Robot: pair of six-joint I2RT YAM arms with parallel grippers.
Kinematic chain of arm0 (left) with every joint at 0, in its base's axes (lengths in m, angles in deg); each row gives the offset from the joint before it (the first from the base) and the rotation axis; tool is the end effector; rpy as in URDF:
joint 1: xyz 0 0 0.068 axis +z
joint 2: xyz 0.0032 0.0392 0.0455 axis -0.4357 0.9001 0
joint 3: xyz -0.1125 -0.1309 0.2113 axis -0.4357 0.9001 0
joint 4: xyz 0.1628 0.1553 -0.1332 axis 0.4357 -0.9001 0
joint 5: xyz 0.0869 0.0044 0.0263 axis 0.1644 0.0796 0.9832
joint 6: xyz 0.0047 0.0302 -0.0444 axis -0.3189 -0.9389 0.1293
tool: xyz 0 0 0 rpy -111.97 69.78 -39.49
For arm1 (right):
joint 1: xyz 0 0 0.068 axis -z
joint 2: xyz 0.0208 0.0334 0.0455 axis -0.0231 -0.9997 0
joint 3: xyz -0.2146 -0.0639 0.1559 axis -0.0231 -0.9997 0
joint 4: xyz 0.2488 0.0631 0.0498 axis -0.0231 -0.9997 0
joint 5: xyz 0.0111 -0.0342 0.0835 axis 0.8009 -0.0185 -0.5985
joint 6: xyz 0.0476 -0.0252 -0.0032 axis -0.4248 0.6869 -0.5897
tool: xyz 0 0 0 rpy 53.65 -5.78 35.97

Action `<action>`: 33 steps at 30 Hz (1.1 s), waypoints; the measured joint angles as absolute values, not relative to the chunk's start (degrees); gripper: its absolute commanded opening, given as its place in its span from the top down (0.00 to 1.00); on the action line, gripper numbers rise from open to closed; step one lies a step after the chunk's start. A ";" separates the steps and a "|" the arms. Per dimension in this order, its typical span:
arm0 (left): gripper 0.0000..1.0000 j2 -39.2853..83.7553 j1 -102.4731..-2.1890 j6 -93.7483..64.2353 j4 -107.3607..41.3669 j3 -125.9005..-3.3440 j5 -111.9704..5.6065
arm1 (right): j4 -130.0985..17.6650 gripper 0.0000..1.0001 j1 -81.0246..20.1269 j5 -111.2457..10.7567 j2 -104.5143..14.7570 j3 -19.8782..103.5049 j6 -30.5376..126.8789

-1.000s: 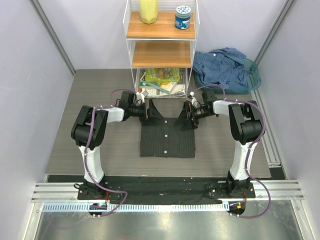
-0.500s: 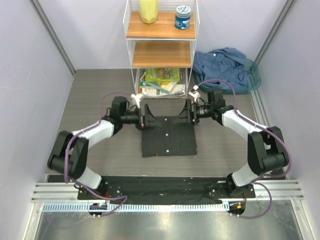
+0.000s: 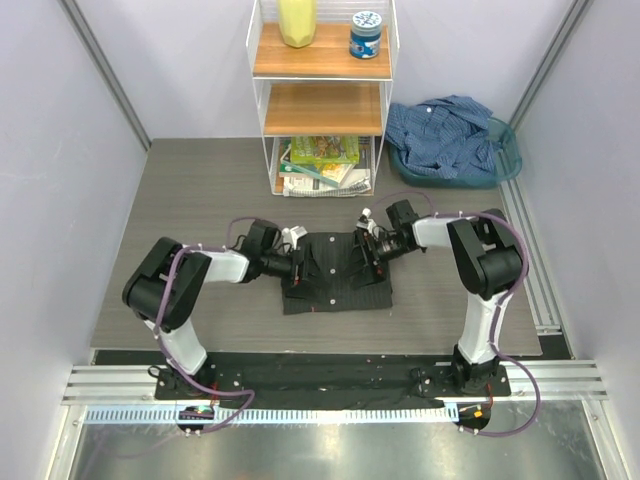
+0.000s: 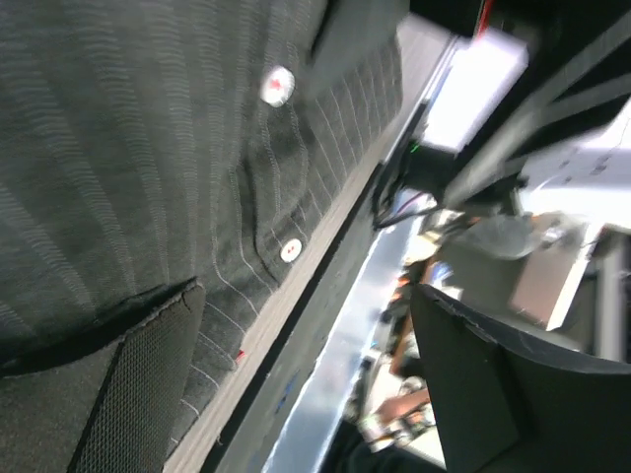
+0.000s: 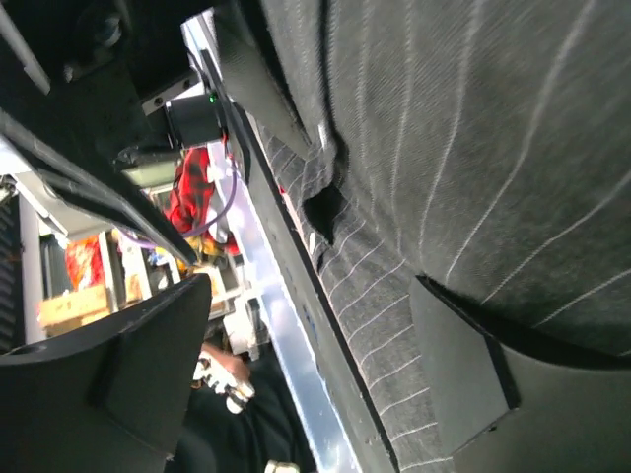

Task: Fold and stack the long sleeve shirts
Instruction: Fold the shirt

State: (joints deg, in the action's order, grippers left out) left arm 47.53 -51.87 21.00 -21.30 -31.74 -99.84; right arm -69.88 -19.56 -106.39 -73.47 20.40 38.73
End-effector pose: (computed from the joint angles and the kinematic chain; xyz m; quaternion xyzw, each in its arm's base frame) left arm 0.2590 -0.1589 0.1167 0.0110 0.8439 -0.5364 0.0004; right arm 0.3018 0.1331 0.1102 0.1075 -0.8340 -0.5411 0.0114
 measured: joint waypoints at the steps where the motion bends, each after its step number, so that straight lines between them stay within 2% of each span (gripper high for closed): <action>1: 0.10 47.05 -52.75 19.38 -23.72 -32.57 -99.49 | -73.34 0.21 -19.41 -106.52 -74.95 22.84 40.59; 2: 0.09 46.14 -53.78 17.37 -26.48 -33.60 -98.79 | -77.60 0.25 -19.34 -106.02 -76.52 25.84 43.15; 3: 0.09 44.72 -54.80 15.12 -29.08 -34.34 -98.22 | -80.72 0.34 -19.12 -105.30 -77.49 28.05 45.36; 6: 0.09 37.90 -55.41 11.44 -35.59 -34.15 -98.35 | -90.56 0.45 -18.80 -98.59 -78.65 35.37 55.37; 10: 0.09 25.70 -44.38 8.86 -38.78 -34.04 -100.32 | -100.79 0.47 -21.09 -83.16 -76.90 43.72 70.56; 14: 0.08 20.93 -34.24 5.80 -41.56 -36.68 -99.53 | -106.54 0.49 -26.27 -72.51 -74.10 49.57 77.99; 23: 0.05 13.53 -26.19 4.65 -45.08 -35.74 -87.42 | -99.28 0.65 -38.86 -62.81 -73.88 54.80 68.96; 30: 0.02 11.08 -20.64 2.59 -51.90 -36.96 -80.01 | -96.70 0.64 -47.12 -59.31 -87.34 62.64 64.81; 33: 0.02 10.73 -18.96 0.49 -55.57 -38.82 -78.20 | -99.08 0.64 -48.39 -60.76 -88.66 63.52 66.86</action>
